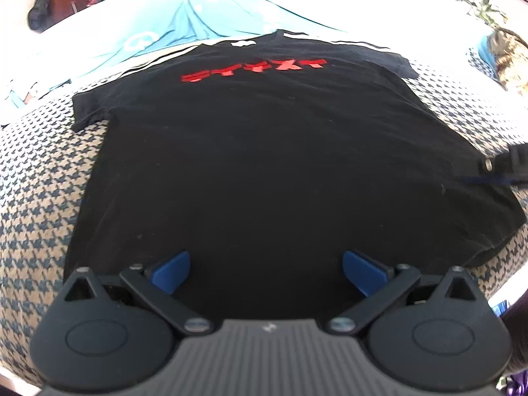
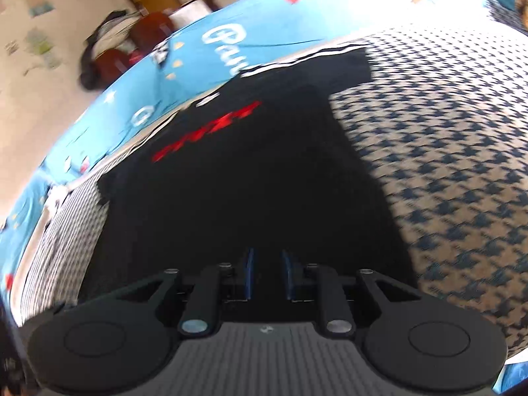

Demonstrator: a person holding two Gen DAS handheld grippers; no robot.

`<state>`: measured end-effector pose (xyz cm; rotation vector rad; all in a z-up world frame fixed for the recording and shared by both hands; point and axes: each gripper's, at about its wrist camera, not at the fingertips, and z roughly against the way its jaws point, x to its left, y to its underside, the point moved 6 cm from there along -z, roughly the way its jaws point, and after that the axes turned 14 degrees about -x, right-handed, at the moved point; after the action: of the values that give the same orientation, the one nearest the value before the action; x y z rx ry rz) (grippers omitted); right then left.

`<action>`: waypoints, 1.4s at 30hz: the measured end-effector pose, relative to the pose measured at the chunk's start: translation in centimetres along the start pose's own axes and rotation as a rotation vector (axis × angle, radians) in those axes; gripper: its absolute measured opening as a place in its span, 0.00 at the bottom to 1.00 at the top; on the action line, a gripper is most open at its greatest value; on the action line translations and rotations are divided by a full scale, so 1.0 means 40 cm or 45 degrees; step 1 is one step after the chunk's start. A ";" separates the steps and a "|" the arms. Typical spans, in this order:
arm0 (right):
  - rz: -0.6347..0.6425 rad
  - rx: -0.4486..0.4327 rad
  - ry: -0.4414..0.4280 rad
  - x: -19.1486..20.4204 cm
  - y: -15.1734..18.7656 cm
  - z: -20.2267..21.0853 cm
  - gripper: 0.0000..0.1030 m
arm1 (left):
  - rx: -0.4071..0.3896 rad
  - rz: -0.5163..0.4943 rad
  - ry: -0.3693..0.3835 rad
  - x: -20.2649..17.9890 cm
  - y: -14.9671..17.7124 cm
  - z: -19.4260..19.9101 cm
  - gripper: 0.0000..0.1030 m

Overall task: Fold clothes
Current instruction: 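Move the open right gripper over the shirt toward its striped sleeve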

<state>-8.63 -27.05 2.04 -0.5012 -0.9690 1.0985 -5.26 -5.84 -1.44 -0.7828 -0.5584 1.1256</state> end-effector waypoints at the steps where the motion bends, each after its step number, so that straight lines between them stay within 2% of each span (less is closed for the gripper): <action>1: 0.011 0.014 -0.013 0.010 0.011 0.001 0.19 | -0.001 0.011 -0.012 0.007 0.000 0.000 1.00; 7: 0.070 0.111 -0.061 0.054 0.077 -0.001 0.23 | -0.001 0.064 -0.041 0.036 -0.002 0.000 1.00; 9: 0.098 0.120 -0.069 0.066 0.096 0.009 0.26 | 0.005 0.065 -0.047 0.038 -0.001 -0.002 1.00; 19: 0.147 0.140 -0.068 0.086 0.149 0.038 0.29 | 0.032 0.048 -0.069 0.033 0.007 -0.014 1.00; 22: 0.148 0.144 -0.088 0.093 0.154 0.044 0.39 | 0.042 0.058 -0.072 0.035 0.009 -0.012 1.00; 24: 0.165 0.150 -0.114 0.102 0.159 0.048 0.53 | 0.040 0.058 -0.073 0.035 0.011 -0.010 1.00; 27: 0.219 0.158 -0.119 0.123 0.170 0.050 0.64 | 0.042 0.052 -0.072 0.034 0.014 -0.007 1.00; 31: 0.259 0.151 -0.089 0.138 0.178 0.053 0.64 | 0.052 0.051 -0.063 0.034 0.016 -0.003 1.00; 42: 0.224 0.126 -0.081 0.140 0.178 0.062 0.64 | 0.068 0.057 -0.081 0.028 0.021 0.003 1.00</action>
<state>-13.66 -19.35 0.16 -0.4794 -0.9342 1.3206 -5.46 -4.59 -2.01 -0.7189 -0.5640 1.2053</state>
